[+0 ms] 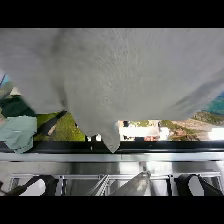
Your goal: Fold the shirts.
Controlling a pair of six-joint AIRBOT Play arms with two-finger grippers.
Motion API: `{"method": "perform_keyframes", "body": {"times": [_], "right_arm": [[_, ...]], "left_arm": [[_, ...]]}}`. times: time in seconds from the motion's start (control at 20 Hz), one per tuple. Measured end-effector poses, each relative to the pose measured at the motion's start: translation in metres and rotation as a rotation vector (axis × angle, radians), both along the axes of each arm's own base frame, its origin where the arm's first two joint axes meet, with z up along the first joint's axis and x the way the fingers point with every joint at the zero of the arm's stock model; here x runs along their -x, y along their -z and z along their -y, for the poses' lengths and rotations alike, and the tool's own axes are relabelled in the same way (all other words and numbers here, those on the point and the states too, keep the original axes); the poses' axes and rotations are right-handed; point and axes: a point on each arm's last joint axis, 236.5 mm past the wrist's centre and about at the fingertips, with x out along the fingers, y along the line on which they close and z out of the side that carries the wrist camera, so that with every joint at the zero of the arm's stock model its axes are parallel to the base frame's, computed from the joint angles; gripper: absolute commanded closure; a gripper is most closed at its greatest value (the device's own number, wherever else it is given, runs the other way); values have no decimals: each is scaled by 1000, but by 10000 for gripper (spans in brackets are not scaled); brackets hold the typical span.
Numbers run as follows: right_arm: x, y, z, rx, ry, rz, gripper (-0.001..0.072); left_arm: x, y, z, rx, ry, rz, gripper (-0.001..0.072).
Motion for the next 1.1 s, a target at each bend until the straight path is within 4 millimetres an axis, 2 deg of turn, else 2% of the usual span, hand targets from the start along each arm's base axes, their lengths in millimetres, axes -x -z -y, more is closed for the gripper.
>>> {"method": "perform_keyframes", "body": {"times": [0.2, 0.25, 0.3, 0.35, 0.4, 0.45, 0.5, 0.55, 0.6, 0.7, 0.75, 0.85, 0.95, 1.05, 1.1], "right_arm": [[-83, 126, 20, -136, 13, -232, 694], [-106, 159, 24, -152, 29, -284, 689], [-126, 190, 28, -162, 45, -331, 578], [-148, 222, 31, -174, 60, -376, 548], [-166, 251, 33, -182, 69, -415, 549], [-182, 274, 36, -188, 80, -447, 546], [-197, 294, 39, -193, 88, -470, 441], [-208, 306, 42, -191, 92, -483, 295], [-217, 314, 45, -181, 89, -488, 285], [-221, 319, 53, -122, 64, -496, 285], [-217, 323, 61, -87, 59, -520, 275], [-197, 340, 83, 1, 66, -625, 271], [-167, 363, 108, 62, 82, -761, 272], [-135, 387, 126, 67, 97, -888, 271], [-120, 398, 132, 50, 101, -944, 272]], "left_arm": [[-96, 103, 27, -97, 74, -203, 685], [-123, 135, 32, -103, 76, -254, 690], [-147, 169, 35, -108, 69, -305, 652], [-167, 200, 37, -104, 57, -346, 392], [-186, 229, 36, -88, 32, -383, 359], [-201, 251, 33, -63, 7, -406, 359], [-215, 268, 26, -30, -25, -419, 358], [-225, 276, 16, 2, -52, -423, 210], [-231, 276, 6, 32, -68, -419, -13], [-229, 272, -16, 65, -65, -429, -13], [-222, 269, -26, 71, -57, -456, -13], [-198, 269, -46, 62, -35, -530, -13], [-172, 286, -60, 4, -37, -627, -13], [-138, 313, -67, -72, -54, -751, -12], [-117, 330, -69, -115, -65, -820, 17]]}}
